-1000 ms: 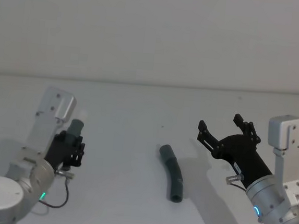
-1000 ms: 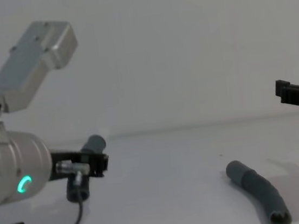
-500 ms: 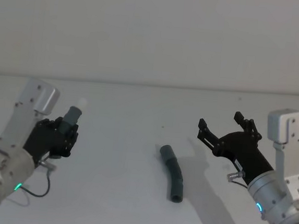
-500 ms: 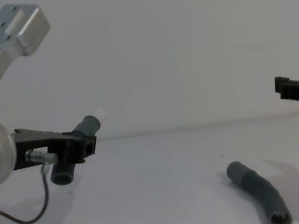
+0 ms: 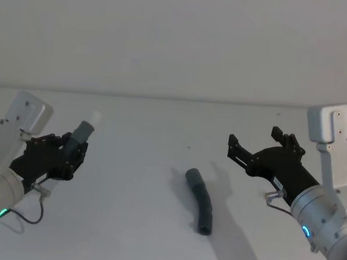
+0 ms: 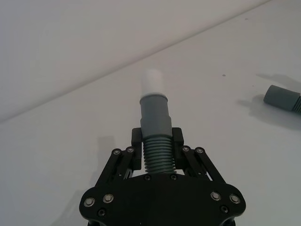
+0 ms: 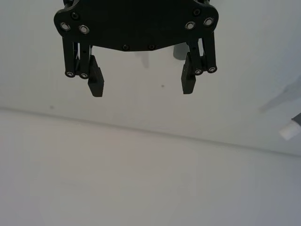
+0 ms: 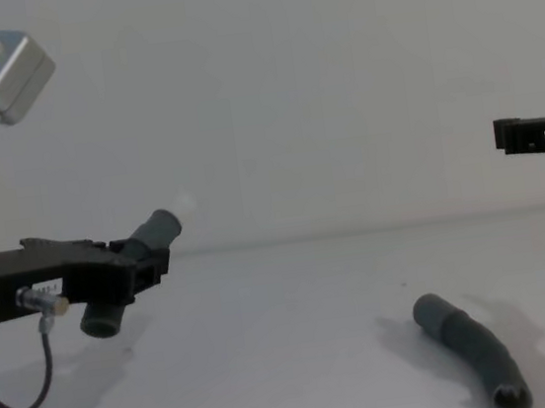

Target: Use both hands to pick up one end of the pipe from the table, align the ends, and insert them.

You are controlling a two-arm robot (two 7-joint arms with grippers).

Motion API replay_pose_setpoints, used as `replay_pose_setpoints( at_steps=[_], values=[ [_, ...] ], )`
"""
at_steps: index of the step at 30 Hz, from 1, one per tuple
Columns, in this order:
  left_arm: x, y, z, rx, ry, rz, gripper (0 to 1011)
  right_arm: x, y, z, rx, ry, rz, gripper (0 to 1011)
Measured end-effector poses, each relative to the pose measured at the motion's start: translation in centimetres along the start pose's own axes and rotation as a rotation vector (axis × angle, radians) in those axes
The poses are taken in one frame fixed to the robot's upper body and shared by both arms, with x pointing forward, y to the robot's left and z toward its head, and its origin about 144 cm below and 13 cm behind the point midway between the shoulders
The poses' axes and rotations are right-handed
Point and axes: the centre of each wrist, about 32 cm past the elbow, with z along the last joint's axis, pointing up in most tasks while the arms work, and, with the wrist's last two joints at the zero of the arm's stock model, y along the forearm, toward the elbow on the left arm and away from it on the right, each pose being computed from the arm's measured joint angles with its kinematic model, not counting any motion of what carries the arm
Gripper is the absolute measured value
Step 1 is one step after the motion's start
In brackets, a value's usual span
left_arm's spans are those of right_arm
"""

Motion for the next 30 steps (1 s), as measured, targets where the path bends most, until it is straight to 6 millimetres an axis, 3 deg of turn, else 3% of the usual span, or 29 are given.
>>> replay_pose_setpoints(
  at_steps=[14,30],
  values=[
    [1.4,0.0,-0.8,-0.028,-0.013,-0.037,335,-1.5,-1.4,3.7,-0.168,0.121,-0.014,1003],
    [1.9,0.0,-1.1,-0.036,-0.017,-0.050,335,-3.3,-1.4,4.5,-0.287,0.170,0.041,1003]
  ],
)
